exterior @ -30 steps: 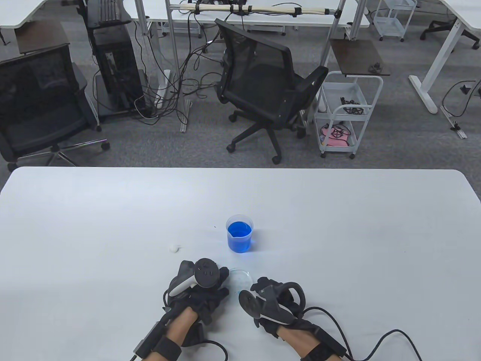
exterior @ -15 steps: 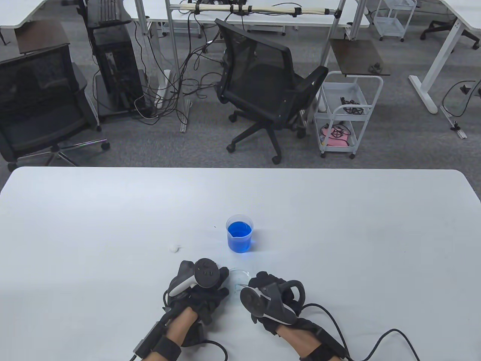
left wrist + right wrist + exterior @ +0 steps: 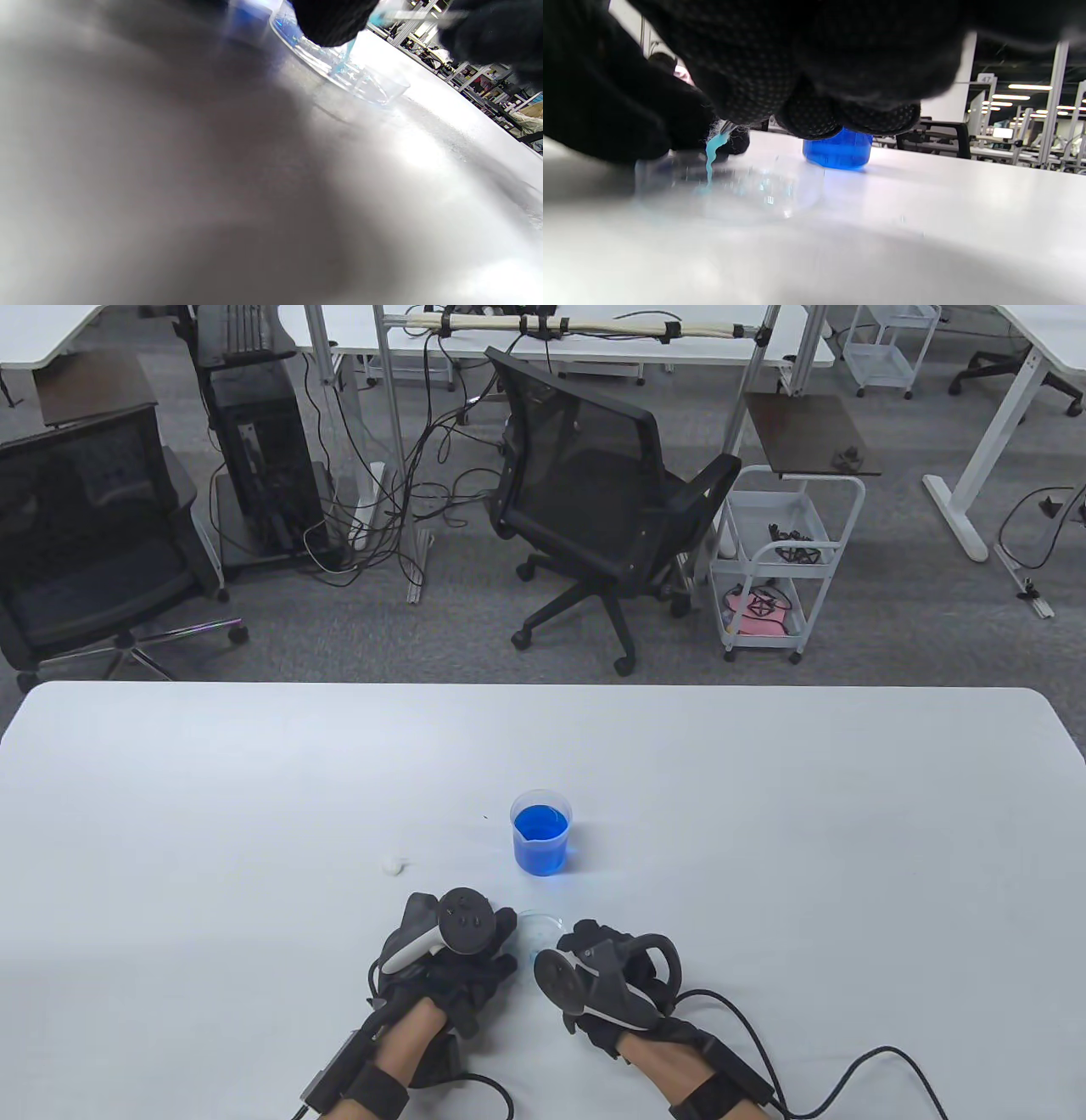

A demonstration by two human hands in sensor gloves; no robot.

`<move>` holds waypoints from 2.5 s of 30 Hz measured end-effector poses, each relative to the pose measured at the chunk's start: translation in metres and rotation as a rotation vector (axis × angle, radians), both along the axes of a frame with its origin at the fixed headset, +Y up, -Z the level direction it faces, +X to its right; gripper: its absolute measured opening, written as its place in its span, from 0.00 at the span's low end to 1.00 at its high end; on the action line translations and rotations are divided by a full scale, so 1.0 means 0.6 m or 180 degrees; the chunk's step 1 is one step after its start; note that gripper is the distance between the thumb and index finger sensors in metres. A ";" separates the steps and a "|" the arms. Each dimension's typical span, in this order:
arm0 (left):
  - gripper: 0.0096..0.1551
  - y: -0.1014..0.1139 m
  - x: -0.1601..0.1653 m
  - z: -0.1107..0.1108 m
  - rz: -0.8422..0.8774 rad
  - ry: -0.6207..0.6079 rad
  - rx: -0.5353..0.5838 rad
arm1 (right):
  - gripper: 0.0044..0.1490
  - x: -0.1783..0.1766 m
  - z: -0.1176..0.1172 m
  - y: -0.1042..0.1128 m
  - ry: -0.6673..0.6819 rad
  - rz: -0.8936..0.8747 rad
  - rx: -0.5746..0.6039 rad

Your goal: Dip tweezers-held cotton tuft into dye solution and dot onto culture dish

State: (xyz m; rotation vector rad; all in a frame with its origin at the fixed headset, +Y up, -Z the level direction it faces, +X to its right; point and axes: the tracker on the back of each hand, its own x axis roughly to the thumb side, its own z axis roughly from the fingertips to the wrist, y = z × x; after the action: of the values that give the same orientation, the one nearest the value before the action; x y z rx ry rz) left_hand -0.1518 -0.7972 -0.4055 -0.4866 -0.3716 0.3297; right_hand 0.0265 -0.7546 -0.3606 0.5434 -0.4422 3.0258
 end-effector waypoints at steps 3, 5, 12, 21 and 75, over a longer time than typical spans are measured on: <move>0.38 0.000 0.000 0.000 -0.0007 -0.0001 0.0002 | 0.25 0.005 -0.001 0.013 -0.0035 -0.0100 0.0074; 0.38 0.000 0.000 0.000 -0.0005 -0.0001 0.0000 | 0.25 0.004 -0.004 0.011 -0.0046 -0.0080 0.0061; 0.38 0.000 0.001 0.001 -0.0008 0.0000 0.0003 | 0.25 -0.016 -0.014 -0.035 -0.0001 0.0266 -0.0129; 0.38 0.000 0.001 0.001 -0.0008 0.0001 0.0003 | 0.25 -0.008 -0.014 -0.016 -0.0026 0.0104 -0.0048; 0.38 -0.001 0.002 0.001 -0.0010 0.0007 -0.0014 | 0.25 0.035 -0.033 0.006 -0.0322 -0.0111 0.0080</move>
State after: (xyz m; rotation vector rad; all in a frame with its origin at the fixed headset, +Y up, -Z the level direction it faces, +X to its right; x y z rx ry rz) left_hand -0.1508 -0.7976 -0.4048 -0.4909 -0.3681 0.3281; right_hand 0.0475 -0.7509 -0.3805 0.3807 -0.4894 3.0278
